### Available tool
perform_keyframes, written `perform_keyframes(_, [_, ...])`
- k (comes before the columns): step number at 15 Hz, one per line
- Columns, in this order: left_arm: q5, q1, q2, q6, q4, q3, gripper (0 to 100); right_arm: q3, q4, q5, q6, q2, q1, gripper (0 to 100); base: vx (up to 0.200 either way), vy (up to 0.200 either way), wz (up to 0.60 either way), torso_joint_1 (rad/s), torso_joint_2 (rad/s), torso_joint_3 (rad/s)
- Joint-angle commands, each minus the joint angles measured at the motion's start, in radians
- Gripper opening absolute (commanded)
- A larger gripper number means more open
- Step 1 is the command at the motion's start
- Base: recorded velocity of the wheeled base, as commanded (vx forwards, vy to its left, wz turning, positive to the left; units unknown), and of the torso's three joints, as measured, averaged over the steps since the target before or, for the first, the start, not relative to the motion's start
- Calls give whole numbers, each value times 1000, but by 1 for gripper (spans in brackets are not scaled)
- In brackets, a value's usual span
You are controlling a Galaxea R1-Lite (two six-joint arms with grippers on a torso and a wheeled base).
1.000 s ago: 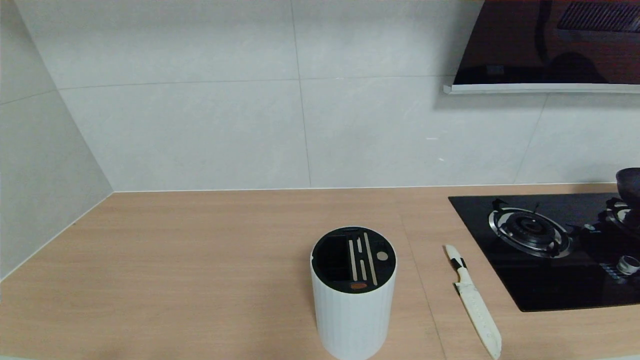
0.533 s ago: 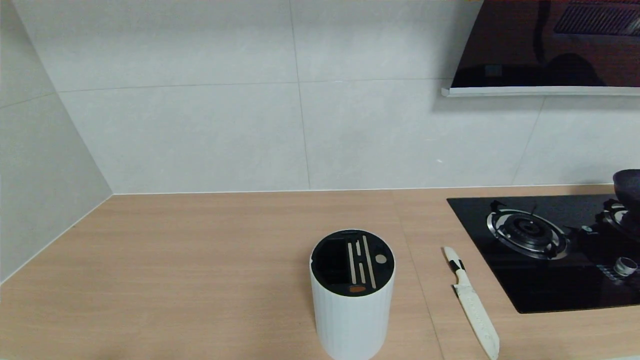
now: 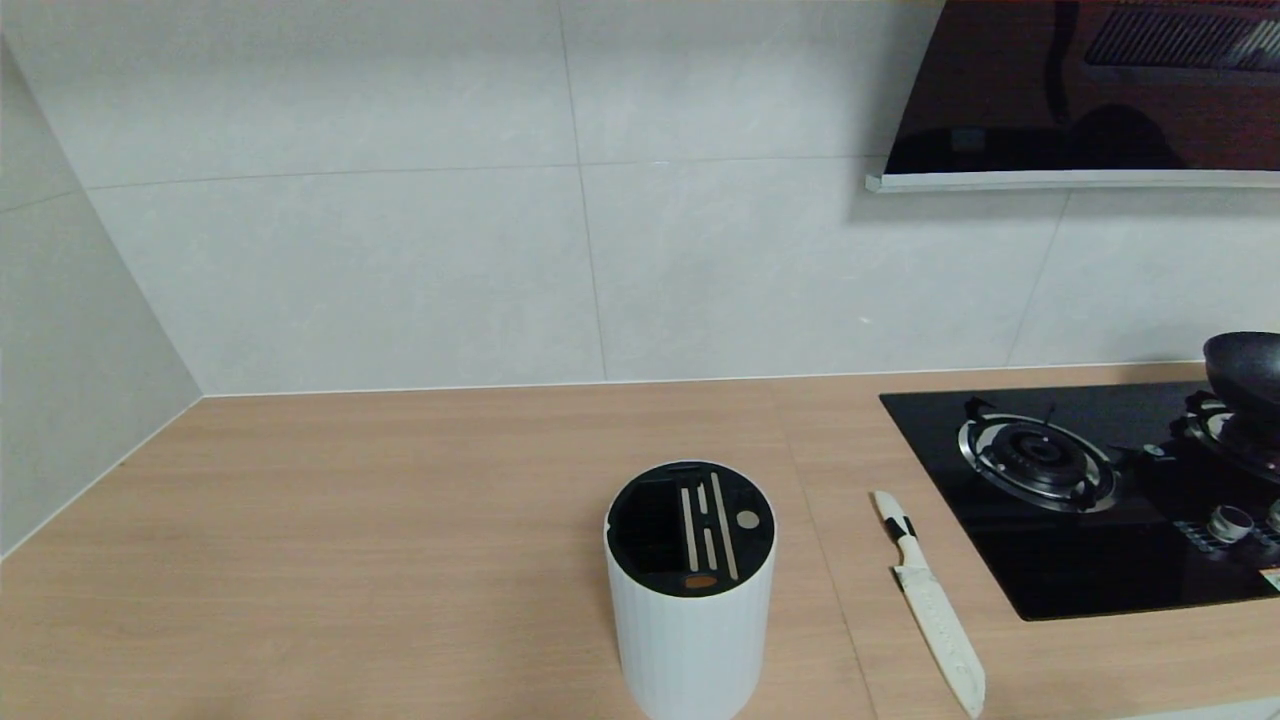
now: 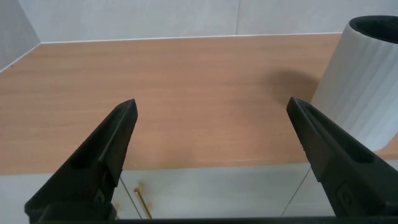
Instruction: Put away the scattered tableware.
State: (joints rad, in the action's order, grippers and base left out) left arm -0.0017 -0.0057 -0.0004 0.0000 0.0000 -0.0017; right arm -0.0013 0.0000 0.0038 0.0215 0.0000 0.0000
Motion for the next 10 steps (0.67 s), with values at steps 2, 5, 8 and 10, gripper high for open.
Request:
perform_keyframes(2, [0, 0, 0, 0, 0, 0, 100, 0, 0, 1, -2, 0, 0, 100, 0, 0, 0, 0, 0, 0])
perform_keyframes(5, [0, 0, 0, 0, 0, 0, 100, 1, 0, 1, -11, 0, 0, 100, 0, 0, 0, 0, 0, 0])
perform_keyframes(8, [0, 0, 0, 0, 0, 0, 100, -102, -74, 27, -14, 18, 5, 100, 0, 0, 0, 0, 0, 0])
perform_keyframes(10, [0, 0, 0, 0, 0, 0, 100, -126, -64, 65, -14, 110, 14, 100, 0, 0, 0, 0, 0, 0])
